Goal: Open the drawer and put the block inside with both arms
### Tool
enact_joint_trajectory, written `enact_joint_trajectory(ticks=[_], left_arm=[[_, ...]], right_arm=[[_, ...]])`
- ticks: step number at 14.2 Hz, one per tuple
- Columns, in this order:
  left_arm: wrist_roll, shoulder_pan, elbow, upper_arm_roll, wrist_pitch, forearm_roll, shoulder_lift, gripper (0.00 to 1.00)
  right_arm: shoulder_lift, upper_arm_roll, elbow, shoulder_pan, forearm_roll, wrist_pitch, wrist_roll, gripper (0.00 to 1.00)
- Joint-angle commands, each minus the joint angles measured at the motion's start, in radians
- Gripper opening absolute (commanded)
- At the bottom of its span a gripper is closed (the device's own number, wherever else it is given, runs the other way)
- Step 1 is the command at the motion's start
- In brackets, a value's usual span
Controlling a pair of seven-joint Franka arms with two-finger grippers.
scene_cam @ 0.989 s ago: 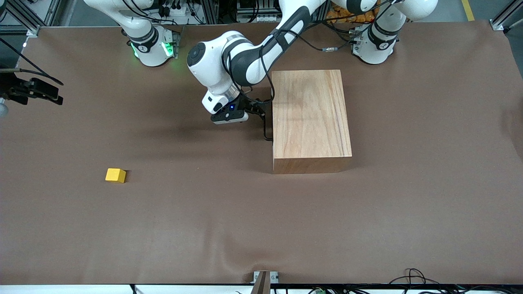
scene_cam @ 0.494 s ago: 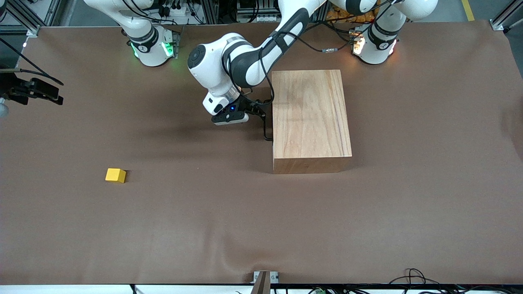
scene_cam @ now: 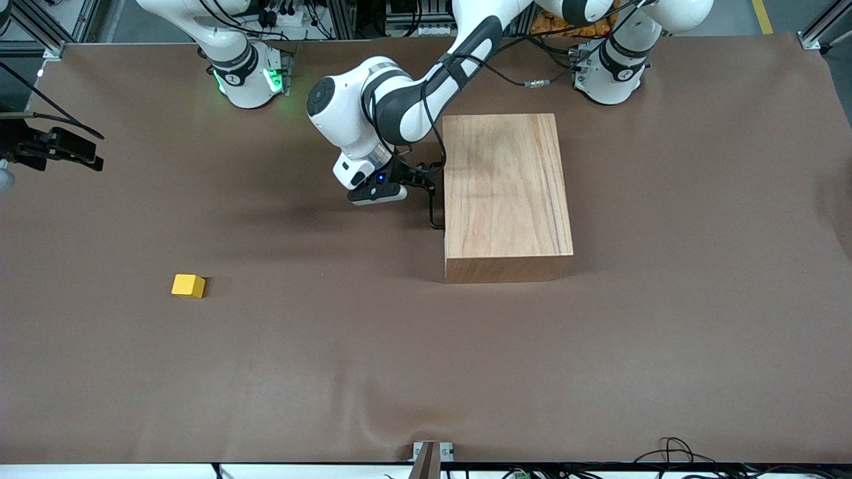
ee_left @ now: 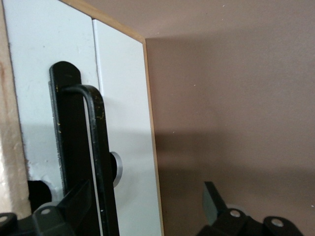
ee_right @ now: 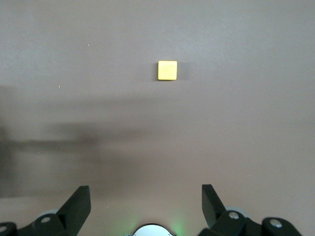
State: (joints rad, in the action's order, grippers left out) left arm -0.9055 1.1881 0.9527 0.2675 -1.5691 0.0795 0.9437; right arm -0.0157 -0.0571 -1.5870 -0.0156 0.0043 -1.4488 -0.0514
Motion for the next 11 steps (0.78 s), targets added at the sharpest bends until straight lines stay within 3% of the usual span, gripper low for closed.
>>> enact_joint_trajectory(ticks=[1, 11], left_arm=[[0.013, 0.008, -0.015, 0.013, 0.029, 0.019, 0.013, 1.0], [0.014, 0.008, -0.017, 0.013, -0.043, 0.019, 0.036, 1.0]], right_arm=[[0.0, 0.01, 0.001, -0.015, 0.01, 0.002, -0.004, 1.0], [0.0, 0.011, 0.001, -0.018, 0.01, 0.002, -0.004, 1.0]])
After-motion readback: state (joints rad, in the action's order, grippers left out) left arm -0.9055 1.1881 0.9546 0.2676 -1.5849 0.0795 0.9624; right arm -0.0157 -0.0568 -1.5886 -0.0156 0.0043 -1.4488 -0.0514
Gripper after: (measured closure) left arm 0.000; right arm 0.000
